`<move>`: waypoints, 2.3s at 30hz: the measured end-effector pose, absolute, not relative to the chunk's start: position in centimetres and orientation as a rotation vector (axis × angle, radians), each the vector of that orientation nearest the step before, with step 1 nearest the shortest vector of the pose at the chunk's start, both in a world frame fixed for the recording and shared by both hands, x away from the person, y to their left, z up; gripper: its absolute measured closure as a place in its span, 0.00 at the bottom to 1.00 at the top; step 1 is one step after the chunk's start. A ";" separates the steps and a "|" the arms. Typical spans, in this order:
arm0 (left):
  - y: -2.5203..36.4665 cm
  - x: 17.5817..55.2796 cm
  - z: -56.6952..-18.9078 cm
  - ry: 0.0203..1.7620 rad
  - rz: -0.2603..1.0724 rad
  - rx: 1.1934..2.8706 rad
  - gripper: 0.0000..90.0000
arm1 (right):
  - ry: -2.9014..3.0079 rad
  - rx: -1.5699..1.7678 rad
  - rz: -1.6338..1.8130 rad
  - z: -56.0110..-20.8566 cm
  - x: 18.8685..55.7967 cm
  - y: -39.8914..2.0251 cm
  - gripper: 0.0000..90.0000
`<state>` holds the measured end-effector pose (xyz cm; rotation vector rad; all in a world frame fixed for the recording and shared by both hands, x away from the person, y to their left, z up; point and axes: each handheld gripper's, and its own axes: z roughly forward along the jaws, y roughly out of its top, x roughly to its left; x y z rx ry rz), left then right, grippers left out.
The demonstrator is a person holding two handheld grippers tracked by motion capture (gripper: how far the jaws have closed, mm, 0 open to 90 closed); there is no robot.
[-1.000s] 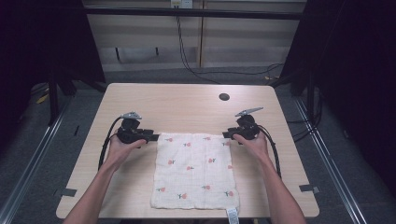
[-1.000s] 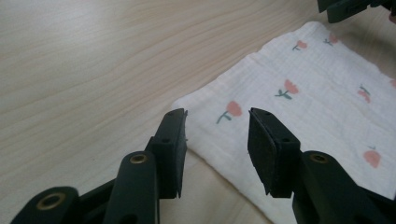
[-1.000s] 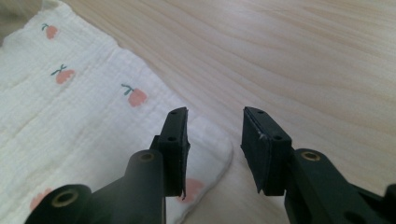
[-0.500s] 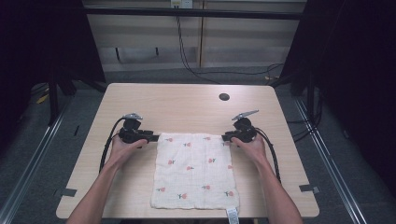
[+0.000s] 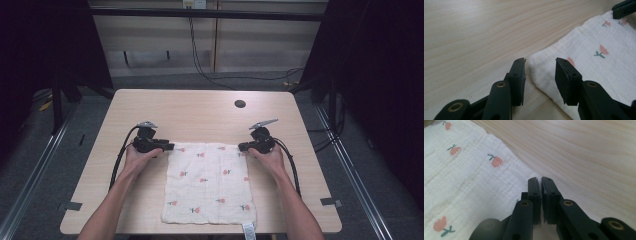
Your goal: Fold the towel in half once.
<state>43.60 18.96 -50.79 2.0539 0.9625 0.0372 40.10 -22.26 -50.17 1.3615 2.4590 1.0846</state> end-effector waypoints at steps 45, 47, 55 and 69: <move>20.2 42.3 -47.1 0.868 0.084 1.925 0.98 | 2.345 1.311 1.390 -45.7 40.0 -22.8 0.98; 20.1 41.8 -47.3 0.865 0.074 1.918 0.98 | 2.346 1.307 1.402 -45.6 39.5 -22.9 0.98; 20.6 40.1 -46.6 0.826 0.107 1.930 0.98 | 2.346 1.257 1.444 -45.0 37.6 -23.1 0.98; 21.4 37.0 -45.0 0.767 0.124 1.904 0.98 | 2.337 1.212 1.500 -44.4 35.1 -23.8 0.98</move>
